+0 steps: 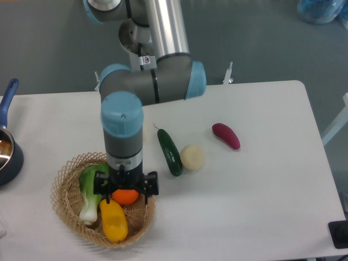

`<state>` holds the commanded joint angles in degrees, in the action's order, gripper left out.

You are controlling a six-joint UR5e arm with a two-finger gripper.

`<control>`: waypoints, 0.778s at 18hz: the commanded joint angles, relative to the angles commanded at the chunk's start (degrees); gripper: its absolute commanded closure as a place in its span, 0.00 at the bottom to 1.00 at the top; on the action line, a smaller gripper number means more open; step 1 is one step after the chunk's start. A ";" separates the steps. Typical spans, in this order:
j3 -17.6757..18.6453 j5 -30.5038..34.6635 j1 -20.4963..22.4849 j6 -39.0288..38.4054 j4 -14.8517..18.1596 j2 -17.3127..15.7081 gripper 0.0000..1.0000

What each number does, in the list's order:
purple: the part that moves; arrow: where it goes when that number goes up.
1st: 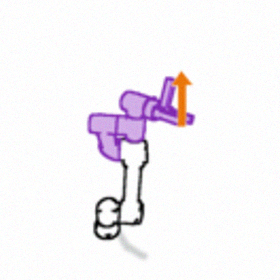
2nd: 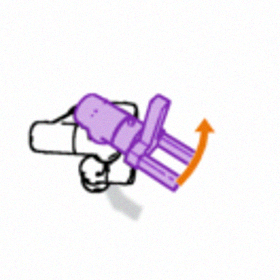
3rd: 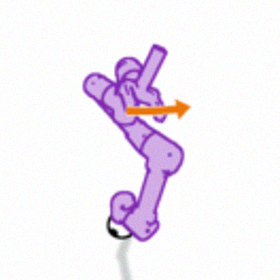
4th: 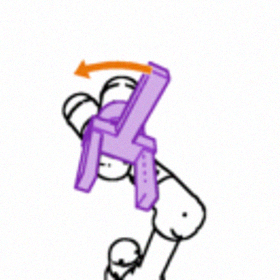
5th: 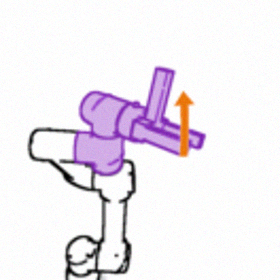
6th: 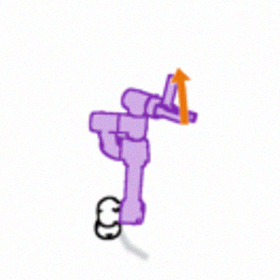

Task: Pick up the mango from the basket
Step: 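Lower the gripper into the basket around the yellow mango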

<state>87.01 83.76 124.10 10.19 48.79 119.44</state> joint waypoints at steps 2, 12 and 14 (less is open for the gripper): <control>0.09 0.00 -0.61 -0.52 -3.25 1.41 0.00; -0.44 0.26 -1.85 -3.78 -3.62 5.19 0.00; -0.44 0.35 -2.11 -3.78 -3.62 5.46 0.00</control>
<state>86.57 84.11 121.99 6.42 45.18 124.89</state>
